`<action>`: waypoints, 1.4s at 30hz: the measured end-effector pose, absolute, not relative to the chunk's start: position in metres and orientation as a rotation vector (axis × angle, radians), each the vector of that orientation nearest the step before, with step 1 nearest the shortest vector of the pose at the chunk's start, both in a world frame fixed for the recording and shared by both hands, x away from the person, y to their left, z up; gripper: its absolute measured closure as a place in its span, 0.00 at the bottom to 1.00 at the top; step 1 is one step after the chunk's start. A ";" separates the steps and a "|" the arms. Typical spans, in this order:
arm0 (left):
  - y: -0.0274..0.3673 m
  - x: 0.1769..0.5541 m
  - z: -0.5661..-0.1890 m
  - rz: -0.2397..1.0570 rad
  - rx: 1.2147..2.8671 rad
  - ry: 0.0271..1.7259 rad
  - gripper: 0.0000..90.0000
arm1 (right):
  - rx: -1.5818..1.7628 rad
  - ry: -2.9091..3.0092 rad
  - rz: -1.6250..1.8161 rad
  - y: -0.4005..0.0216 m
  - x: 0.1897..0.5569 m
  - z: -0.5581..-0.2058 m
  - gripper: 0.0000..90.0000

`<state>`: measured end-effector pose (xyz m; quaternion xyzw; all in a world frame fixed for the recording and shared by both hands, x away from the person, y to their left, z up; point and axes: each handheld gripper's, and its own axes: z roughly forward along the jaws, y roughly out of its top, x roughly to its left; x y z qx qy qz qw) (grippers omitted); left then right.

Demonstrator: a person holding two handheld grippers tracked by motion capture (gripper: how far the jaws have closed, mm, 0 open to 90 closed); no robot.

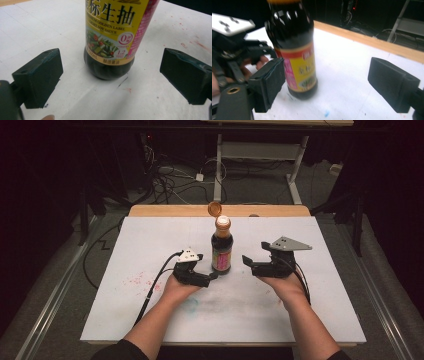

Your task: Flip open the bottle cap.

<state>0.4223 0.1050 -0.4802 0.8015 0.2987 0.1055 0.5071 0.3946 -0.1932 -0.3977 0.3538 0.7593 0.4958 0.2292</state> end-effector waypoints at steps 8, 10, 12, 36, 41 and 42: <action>0.120 0.416 -0.482 0.265 1.936 0.753 0.00 | 1.008 2.100 1.338 -0.203 0.391 -0.424 0.04; 0.126 0.412 -0.481 0.279 1.937 0.756 0.00 | 1.024 2.097 1.330 -0.205 0.389 -0.430 0.00; 0.130 0.409 -0.481 0.286 1.941 0.761 0.00 | 1.030 2.097 1.308 -0.210 0.386 -0.438 0.00; 0.245 0.323 -0.488 0.414 1.883 0.909 0.00 | 1.055 2.005 1.279 -0.257 0.331 -0.465 0.00; 0.251 0.311 -0.491 0.443 1.881 0.898 0.00 | 1.059 1.992 1.277 -0.264 0.322 -0.470 0.00; 0.251 0.311 -0.491 0.451 1.889 0.891 0.00 | 1.063 1.987 1.277 -0.265 0.322 -0.472 0.00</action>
